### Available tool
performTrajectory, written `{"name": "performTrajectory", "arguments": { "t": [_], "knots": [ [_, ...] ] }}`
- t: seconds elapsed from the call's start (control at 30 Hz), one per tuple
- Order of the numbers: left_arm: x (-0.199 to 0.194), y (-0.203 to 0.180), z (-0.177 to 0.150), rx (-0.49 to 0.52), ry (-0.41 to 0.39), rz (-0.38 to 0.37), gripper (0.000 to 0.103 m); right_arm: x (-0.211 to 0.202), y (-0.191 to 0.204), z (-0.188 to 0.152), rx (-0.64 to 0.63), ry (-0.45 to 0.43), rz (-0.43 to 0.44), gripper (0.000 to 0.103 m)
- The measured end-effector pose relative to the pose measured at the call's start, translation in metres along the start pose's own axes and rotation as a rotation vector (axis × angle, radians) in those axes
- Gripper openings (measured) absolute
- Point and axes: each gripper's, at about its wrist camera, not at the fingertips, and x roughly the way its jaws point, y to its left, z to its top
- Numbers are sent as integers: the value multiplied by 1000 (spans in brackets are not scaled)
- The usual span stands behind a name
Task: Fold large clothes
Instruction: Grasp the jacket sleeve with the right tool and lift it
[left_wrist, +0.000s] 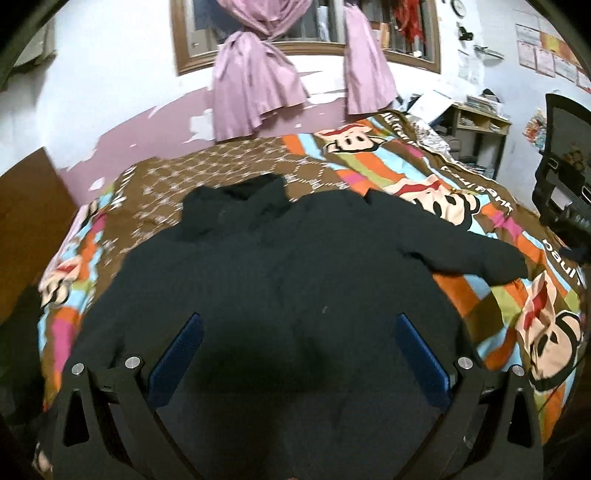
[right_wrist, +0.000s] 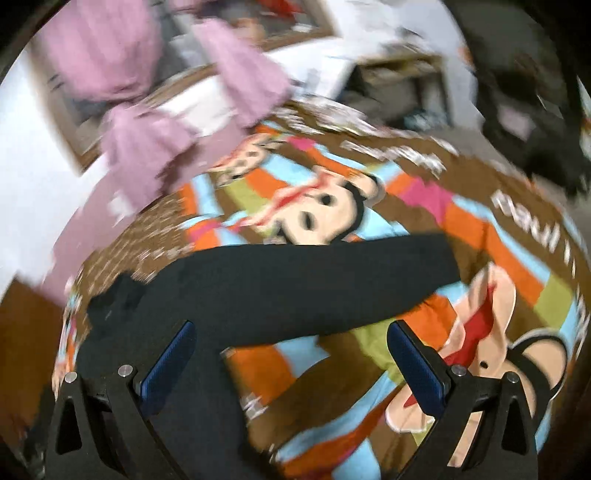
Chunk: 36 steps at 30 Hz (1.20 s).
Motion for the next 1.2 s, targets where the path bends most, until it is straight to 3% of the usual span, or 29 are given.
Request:
{"name": "performTrajectory", "arguments": {
  "t": [0.23, 0.4, 0.5, 0.63, 0.97, 1.07, 1.2],
  "knots": [
    [96, -16, 30, 4, 27, -124, 102, 85, -80, 8, 201, 38, -66, 103],
    [157, -23, 38, -34, 68, -181, 101, 122, -115, 3, 310, 19, -134, 103],
    [191, -22, 45, -82, 97, -218, 101, 141, -133, -2, 377, 61, -150, 101],
    [216, -25, 46, -126, 124, -252, 101, 154, -147, -9, 425, 94, -139, 69],
    [250, -41, 30, -59, 152, -193, 102, 175, -148, -3, 372, 116, -133, 30],
    [254, -36, 30, -67, 174, -226, 102, 172, -139, -2, 327, 95, -131, 12],
    [242, -15, 33, -89, 174, -302, 102, 150, -110, 8, 239, -25, -138, 8]
  ]
}}
